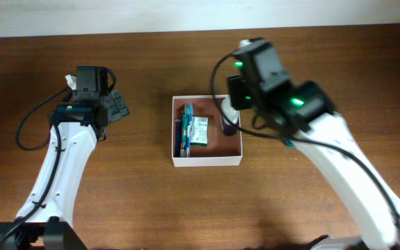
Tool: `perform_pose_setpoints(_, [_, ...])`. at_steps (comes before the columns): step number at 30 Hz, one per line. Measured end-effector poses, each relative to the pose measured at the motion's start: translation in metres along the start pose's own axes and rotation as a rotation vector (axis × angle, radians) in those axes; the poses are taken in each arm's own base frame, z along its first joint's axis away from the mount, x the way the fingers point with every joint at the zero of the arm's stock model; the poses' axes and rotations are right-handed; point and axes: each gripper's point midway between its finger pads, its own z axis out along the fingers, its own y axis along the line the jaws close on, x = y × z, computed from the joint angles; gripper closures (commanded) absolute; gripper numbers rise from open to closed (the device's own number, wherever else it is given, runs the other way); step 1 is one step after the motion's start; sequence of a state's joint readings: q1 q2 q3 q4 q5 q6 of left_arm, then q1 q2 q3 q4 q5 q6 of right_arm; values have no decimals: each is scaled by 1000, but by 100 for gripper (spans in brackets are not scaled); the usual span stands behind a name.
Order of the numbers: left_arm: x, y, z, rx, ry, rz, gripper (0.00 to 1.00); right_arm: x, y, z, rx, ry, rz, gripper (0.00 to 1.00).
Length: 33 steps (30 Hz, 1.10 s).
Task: Pack container
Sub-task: 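Lower the soap bottle into the box's right side and release, then withdraw the right gripper right over the teal mouthwash bottle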
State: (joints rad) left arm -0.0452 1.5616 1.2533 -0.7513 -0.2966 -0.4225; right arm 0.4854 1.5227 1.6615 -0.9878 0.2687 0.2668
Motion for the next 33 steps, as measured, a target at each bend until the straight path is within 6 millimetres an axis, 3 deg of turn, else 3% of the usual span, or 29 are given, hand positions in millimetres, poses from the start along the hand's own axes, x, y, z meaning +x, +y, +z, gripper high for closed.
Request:
perform_pose_setpoints(5, [0,0,0,0,0,0,1,11,-55,-23,104,38,67,30])
perform_pose_setpoints(9, [0,0,0,0,1,0,1,34,-102,-19,204,149,133,29])
perform_pose_setpoints(16, [0,0,0,0,0,0,1,56,-144,-4,262,248,236,28])
perform_pose_setpoints(21, [0,0,0,0,1,0,1,73,-157,13,280,319,265,27])
perform_pose_setpoints(33, [0,0,0,0,0,0,1,102,-155,63,275,458,219,29])
